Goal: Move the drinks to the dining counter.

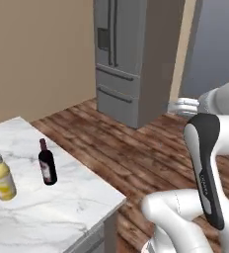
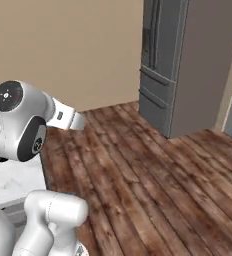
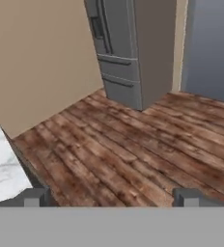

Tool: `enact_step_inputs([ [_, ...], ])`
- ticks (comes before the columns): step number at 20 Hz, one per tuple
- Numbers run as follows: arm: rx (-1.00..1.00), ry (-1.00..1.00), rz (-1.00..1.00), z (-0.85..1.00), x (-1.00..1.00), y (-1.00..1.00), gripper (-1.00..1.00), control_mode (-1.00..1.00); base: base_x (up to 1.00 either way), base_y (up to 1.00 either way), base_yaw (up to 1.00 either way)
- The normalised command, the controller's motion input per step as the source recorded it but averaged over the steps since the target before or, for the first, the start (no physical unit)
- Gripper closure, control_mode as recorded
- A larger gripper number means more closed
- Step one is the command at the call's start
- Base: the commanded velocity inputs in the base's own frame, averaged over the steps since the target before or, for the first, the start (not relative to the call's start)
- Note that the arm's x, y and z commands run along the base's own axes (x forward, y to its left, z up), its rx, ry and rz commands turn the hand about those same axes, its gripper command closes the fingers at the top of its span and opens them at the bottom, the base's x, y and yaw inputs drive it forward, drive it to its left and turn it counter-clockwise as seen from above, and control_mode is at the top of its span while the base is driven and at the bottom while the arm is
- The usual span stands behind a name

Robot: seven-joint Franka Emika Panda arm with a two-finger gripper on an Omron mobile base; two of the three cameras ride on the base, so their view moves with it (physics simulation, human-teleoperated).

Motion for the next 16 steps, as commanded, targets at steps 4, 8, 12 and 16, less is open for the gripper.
enact_step_inputs([
  [4,0.00,0.00,0.00,0.00,0.00,0.00,-1.00,1.00,0.00,0.00,-1.00],
  [8,0.00,0.00,0.00,0.00,0.00,0.00,-1.00,1.00,-0.07,-0.06,-0.91],
  [12,0.00,0.00,0.00,0.00,0.00,0.00,-1.00,1.00,-0.08,-0.09,-0.86],
  [16,0.00,0.00,0.00,0.00,0.00,0.00,-1.00,1.00,0.00,0.00,-0.91],
])
